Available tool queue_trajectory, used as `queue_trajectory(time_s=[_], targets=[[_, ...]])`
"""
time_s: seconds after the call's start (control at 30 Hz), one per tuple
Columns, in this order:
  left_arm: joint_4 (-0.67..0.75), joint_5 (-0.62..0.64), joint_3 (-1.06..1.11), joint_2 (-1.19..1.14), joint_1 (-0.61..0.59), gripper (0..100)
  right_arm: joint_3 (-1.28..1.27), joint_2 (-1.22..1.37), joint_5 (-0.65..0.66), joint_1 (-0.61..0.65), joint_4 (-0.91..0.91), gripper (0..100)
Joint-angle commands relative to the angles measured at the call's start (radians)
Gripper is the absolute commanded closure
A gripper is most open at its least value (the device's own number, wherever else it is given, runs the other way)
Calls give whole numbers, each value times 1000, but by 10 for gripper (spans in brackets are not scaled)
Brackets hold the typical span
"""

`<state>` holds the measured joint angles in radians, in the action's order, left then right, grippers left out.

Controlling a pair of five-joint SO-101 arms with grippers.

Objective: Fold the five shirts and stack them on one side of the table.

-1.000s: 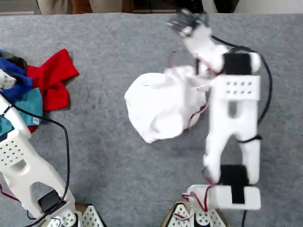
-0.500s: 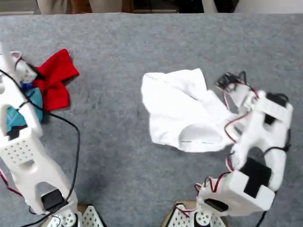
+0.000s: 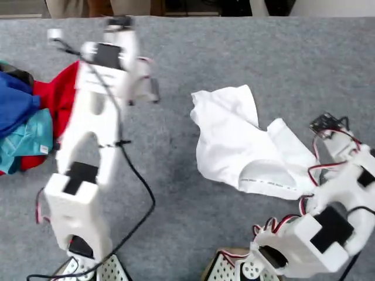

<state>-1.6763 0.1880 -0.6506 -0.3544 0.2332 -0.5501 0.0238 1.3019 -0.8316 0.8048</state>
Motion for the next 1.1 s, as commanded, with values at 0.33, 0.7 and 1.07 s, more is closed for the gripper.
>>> queue_trajectory(time_s=[0.33,0.7,1.07], targets=[[305,190,0,-346,247,866,292,-113,-480,286,405,639],[107,52,0,-435,249,981,360,124,-631,559,479,866],[-83,-40,15,-363,235,981,639,394,-631,420,493,994]])
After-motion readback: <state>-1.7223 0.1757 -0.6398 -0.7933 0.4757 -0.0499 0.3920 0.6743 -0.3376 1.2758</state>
